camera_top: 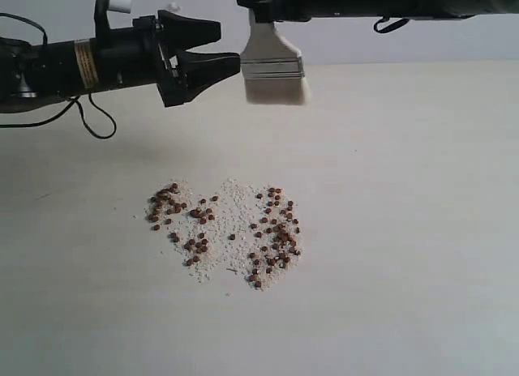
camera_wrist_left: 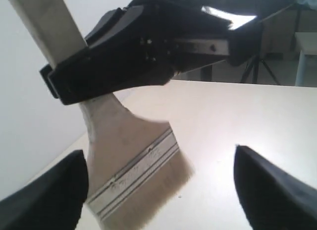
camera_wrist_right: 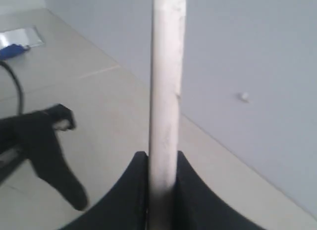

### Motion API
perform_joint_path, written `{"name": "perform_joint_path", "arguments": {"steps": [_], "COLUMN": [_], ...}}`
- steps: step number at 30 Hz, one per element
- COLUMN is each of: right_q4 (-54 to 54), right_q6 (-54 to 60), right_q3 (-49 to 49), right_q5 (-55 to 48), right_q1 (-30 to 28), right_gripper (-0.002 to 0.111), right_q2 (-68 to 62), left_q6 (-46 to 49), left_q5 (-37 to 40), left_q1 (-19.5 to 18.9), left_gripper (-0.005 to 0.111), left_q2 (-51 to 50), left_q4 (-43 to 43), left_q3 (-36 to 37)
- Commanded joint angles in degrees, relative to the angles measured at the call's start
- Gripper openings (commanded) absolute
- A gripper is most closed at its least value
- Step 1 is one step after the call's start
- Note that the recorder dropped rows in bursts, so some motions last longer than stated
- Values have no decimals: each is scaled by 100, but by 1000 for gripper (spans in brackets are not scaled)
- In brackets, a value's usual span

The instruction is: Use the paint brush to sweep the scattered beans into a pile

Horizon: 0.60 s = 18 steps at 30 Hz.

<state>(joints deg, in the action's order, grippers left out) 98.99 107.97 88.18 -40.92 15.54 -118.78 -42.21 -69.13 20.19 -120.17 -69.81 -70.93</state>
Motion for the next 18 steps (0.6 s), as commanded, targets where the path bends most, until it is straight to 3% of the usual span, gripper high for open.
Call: {"name": "perform_joint_path", "arguments": {"steps": [1,3,6,10,13,16,18], "right_q4": [95,95,-138,-278,-801,-1722,-2035], "right_q6": [192,234,217,-66,-551,-1129,-1113], "right_q3": [24,24,24,24,14,-137,-384], "right_q5": [1280,1601,1669,1710,1896,2774,3448], "right_q1": [-21,-21,-21,-21,31,293,536], "right_gripper": [0,0,0,0,0,0,0], "right_q2": [247,321,474,782,1056,1342,1545], "left_q6": [5,5,-19,-427,-753,-970,-1133], "left_q5": [-83,-83,-83,-83,-83,46,769], "left_q1": [-196,-313,-515,-787,-968,-1057,-1057], "left_gripper": [75,70,52,18,0,0,0], "left_q2": [65,65,65,65,65,92,220], "left_q4": [186,220,311,445,482,482,497], "left_q3": [-34,-34,-34,-34,-34,-34,-4]}}
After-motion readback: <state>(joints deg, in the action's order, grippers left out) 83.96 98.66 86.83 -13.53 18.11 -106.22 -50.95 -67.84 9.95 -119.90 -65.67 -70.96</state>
